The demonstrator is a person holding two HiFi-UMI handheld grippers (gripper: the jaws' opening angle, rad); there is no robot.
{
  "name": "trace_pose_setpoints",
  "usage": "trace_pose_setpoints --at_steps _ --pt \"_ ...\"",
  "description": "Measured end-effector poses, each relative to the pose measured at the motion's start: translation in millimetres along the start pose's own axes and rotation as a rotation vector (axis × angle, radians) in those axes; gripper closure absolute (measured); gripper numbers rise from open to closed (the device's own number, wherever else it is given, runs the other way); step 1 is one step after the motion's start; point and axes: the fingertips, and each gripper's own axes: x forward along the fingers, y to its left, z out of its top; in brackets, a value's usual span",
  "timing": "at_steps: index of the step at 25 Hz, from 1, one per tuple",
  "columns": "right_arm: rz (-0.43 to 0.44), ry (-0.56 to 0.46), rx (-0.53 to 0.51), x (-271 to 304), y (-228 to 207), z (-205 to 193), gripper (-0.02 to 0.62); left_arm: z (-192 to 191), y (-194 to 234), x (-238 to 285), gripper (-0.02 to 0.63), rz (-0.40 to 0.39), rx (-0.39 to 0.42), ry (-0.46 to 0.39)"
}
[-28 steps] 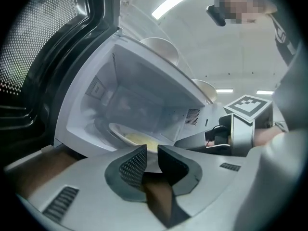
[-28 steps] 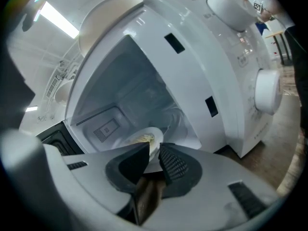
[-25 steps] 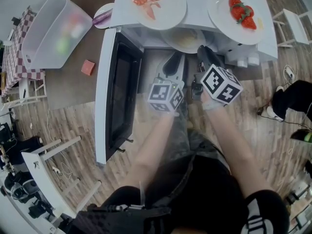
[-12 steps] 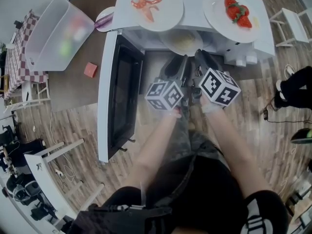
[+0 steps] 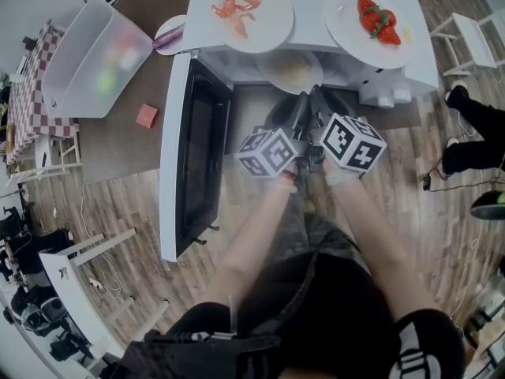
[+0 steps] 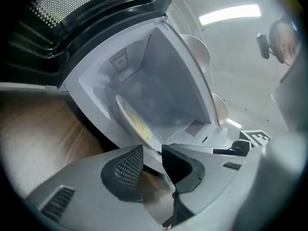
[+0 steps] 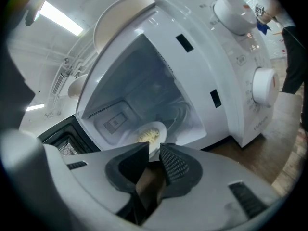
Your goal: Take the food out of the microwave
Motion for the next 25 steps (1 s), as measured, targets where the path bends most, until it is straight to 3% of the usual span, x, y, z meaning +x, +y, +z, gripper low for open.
trace_pose_setpoints --at_steps 5,7,16,18,25 --pt "0.039 0.034 0.018 0.4 3.4 -2.7 0.507 1.4 -3.6 -2.5 0.532 -0.014 0.008 -0.005" --pt "0.064 0.053 0.067 2.1 5.5 -4.6 0.479 1.3 -3.6 -3.0 0.535 -0.019 0.001 -0.003" --pt "0.189 0.148 0.282 21.4 14.4 -11.8 0.479 -0.1 -0.7 -6.5 0.545 -0.037 0.040 0.003" --pt "0.209 0.153 0.337 23.8 14.9 -11.6 0.505 -0.7 -1.3 -6.7 0.549 -0.041 0.044 0.011" --pt "0.234 0.121 0.426 23.7 14.1 -9.6 0.522 -3.6 7.5 -13.2 0.574 0.035 0.131 0.034"
